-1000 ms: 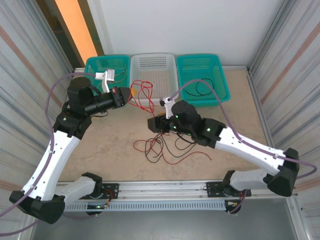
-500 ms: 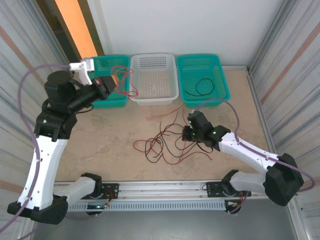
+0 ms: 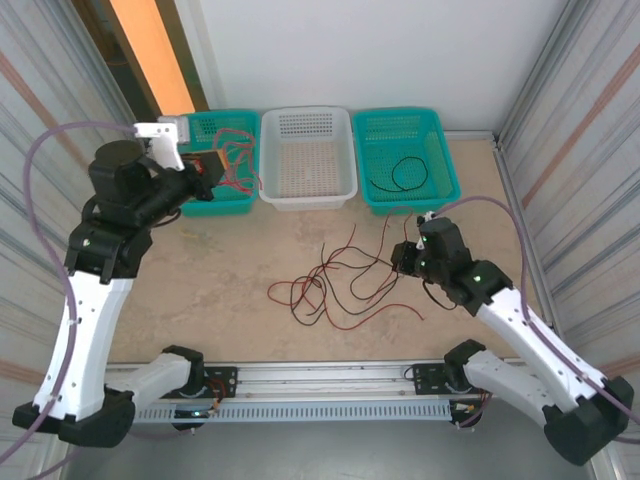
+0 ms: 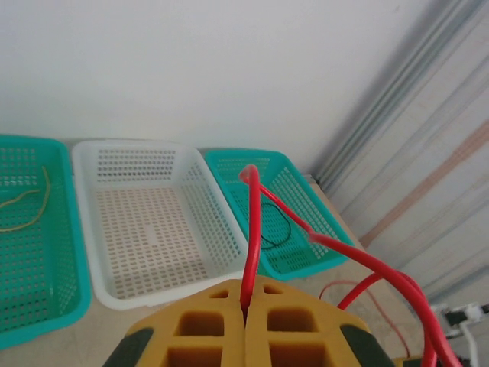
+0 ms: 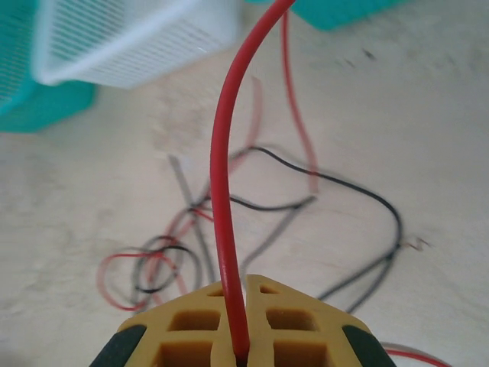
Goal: Untangle the cables
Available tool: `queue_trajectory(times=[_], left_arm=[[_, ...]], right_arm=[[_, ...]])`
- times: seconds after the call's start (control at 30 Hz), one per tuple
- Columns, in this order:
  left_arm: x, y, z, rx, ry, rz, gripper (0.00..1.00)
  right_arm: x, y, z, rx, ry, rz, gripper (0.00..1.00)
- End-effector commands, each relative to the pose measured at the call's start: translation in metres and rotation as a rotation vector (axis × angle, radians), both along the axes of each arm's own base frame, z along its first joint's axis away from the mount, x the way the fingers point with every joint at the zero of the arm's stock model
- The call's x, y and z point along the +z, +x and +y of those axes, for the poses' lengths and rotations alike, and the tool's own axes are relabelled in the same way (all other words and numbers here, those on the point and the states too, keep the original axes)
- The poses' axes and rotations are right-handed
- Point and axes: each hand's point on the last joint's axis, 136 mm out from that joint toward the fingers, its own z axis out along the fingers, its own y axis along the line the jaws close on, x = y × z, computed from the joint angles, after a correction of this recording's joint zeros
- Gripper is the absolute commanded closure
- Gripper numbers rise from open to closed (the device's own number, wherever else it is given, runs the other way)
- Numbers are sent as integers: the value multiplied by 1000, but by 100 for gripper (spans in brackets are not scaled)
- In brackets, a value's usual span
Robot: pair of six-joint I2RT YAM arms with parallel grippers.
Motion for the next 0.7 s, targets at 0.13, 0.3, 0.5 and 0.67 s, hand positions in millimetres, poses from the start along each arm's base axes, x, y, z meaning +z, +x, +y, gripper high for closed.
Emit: queue_trajectory(times=[0.13,0.3,0.5,0.67], left_arm=[[6,75,-48,-33,-10,-90,100],[-22,132,-60,32,1,-32,100],[-50,176,-85,14,-37,19,100],[-85,208,-105,13,-3,100,67]], right_arm=[[87,-27,39,203,71,-244,100],[118,-43,50,268,58,-334,100],[130,-50,55,299,70,-376,100],[136,-50,56,307,55,-385,100]])
